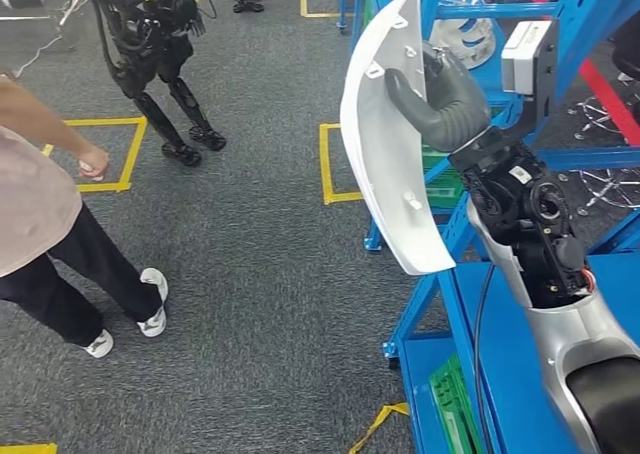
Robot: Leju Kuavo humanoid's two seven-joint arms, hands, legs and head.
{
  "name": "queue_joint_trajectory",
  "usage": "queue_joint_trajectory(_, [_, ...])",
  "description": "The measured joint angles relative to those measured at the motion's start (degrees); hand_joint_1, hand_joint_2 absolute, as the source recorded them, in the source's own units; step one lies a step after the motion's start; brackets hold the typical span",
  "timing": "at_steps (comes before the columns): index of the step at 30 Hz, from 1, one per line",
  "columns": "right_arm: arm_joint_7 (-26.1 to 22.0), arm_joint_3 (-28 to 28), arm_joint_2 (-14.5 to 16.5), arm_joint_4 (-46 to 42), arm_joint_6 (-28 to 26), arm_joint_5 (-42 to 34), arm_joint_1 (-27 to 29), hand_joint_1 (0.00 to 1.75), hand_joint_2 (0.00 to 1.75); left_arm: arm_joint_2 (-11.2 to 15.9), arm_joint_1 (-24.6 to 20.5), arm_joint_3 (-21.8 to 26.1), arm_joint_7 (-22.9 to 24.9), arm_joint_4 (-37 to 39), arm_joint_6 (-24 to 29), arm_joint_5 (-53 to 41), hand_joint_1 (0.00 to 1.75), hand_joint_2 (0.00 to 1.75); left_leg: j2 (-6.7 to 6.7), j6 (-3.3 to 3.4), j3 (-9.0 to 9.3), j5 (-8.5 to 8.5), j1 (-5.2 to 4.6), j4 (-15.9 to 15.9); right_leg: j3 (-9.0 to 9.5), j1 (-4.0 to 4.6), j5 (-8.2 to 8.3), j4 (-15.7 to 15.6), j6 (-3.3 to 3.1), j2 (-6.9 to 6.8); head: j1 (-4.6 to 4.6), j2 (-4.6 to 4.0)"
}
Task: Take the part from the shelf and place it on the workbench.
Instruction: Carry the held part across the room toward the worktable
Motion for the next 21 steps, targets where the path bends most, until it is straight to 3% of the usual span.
queue_joint_trajectory(1, [0.1, 0.0, 0.0, -0.1, 0.0, 0.0, 0.0, 1.75, 1.75, 0.0, -0.1, 0.0, 0.0, 0.0, 0.0, 0.0, 0.00, 1.75, 1.03, -0.27, -0.91, -1.16, -0.09, 1.9, 0.31, -0.17, 0.26, -0.6, -0.22, -0.63, -0.31, 0.00])
queue_joint_trajectory(3, [0.3, -0.1, 0.0, -0.3, 0.1, 0.1, 0.0, 1.75, 1.75, 0.1, -0.3, 0.0, 0.0, 0.0, 0.1, 0.0, 0.00, 1.75, 3.34, -0.82, -4.53, -4.63, 0.07, 9.1, 0.58, -0.21, 0.43, -1.0, -0.49, -1.83, -1.12, 0.00])
queue_joint_trajectory(5, [0.6, -0.1, 0.0, -0.3, 0.2, 0.1, 0.3, 1.75, 1.75, 0.1, -0.3, 0.0, 0.1, 0.0, 0.2, 0.0, 0.00, 1.75, 4.07, -1.50, -7.76, -6.36, 0.61, 15.1, 0.54, -0.25, 0.35, -1.0, -0.50, -2.94, -1.58, 0.00])
queue_joint_trajectory(6, [0.7, -0.1, 0.0, -0.3, 0.3, 0.1, 0.4, 1.75, 1.75, 0.1, -0.2, 0.0, 0.2, 0.0, 0.2, 0.0, 0.00, 1.75, 4.30, -1.86, -7.83, -5.69, 0.95, 15.0, 0.52, -0.32, 0.27, -1.0, -0.41, -3.42, -1.75, 0.00])
queue_joint_trajectory(7, [0.7, -0.1, 0.0, -0.3, 0.4, 0.1, 0.5, 1.75, 1.75, 0.1, -0.2, 0.0, 0.2, 0.0, 0.2, 0.0, 0.00, 1.75, 4.68, -2.20, -6.62, -4.13, 1.29, 12.5, 0.52, -0.44, 0.15, -0.9, -0.22, -3.83, -1.88, 0.00])
queue_joint_trajectory(9, [0.8, -0.1, 0.0, -0.4, 0.6, 0.1, 0.6, 1.75, 1.75, 0.1, -0.3, 0.0, 0.3, 0.0, 0.2, 0.0, 0.00, 1.75, 6.49, -2.62, -2.28, -0.75, 1.65, 4.4, 0.48, -0.51, -0.37, -0.3, 0.49, -4.55, -2.26, 0.00])
queue_joint_trajectory(11, [0.8, -0.1, 0.0, -0.6, 0.7, 0.1, 0.6, 1.75, 1.75, 0.1, -0.5, 0.0, 0.3, 0.0, 0.2, 0.1, 0.00, 1.75, 8.16, -2.64, 0.33, 0.47, 1.55, -0.5, 0.32, -0.34, -0.90, 0.3, 1.15, -4.94, -2.71, 0.00])
queue_joint_trajectory(15, [0.8, -0.2, 0.0, -0.6, 0.8, 0.1, 0.6, 1.75, 1.75, 0.2, -0.5, 0.0, 0.3, 0.0, 0.2, 0.1, 0.00, 1.75, 8.23, -2.34, 0.49, 0.45, 1.39, -0.9, 0.24, -0.25, -1.12, 0.6, 1.37, -5.05, -2.88, 0.00])
queue_joint_trajectory(17, [0.8, -0.2, 0.0, -0.6, 0.8, 0.1, 0.6, 1.75, 1.75, 0.2, -0.5, 0.0, 0.3, 0.0, 0.2, 0.1, 0.00, 1.75, 7.65, -1.83, 0.37, 0.44, 1.32, -0.7, 0.37, -0.26, -1.19, 0.5, 1.54, -5.27, -2.57, 0.00])
queue_joint_trajectory(18, [0.8, -0.2, 0.1, -0.7, 0.9, 0.1, 0.6, 1.75, 1.75, 0.3, -0.5, 0.0, 0.3, 0.0, 0.2, 0.2, 0.00, 1.75, 6.96, -1.19, 0.47, 0.40, 1.33, -0.7, 0.21, -0.42, -1.97, 1.3, 1.91, -4.88, -2.24, 0.00])
queue_joint_trajectory(19, [0.8, -0.3, 0.2, -0.7, 1.1, 0.1, 0.6, 1.75, 1.75, 0.4, -0.5, 0.0, 0.3, 0.0, 0.2, 0.2, 0.00, 1.75, 6.26, -0.47, 0.59, 0.34, 1.32, -0.8, -0.50, -0.56, -3.36, 3.4, 2.27, -4.24, -1.83, 0.00])
queue_joint_trajectory(21, [0.8, -0.3, 0.3, -0.8, 1.3, 0.1, 0.7, 1.75, 1.75, 0.5, -0.5, 0.0, 0.5, 0.0, 0.0, 0.3, 0.00, 1.75, 4.79, 0.72, 0.87, 0.29, 1.25, -0.9, -3.93, -0.84, -7.51, 11.4, 2.90, -2.49, -0.96, 0.00])
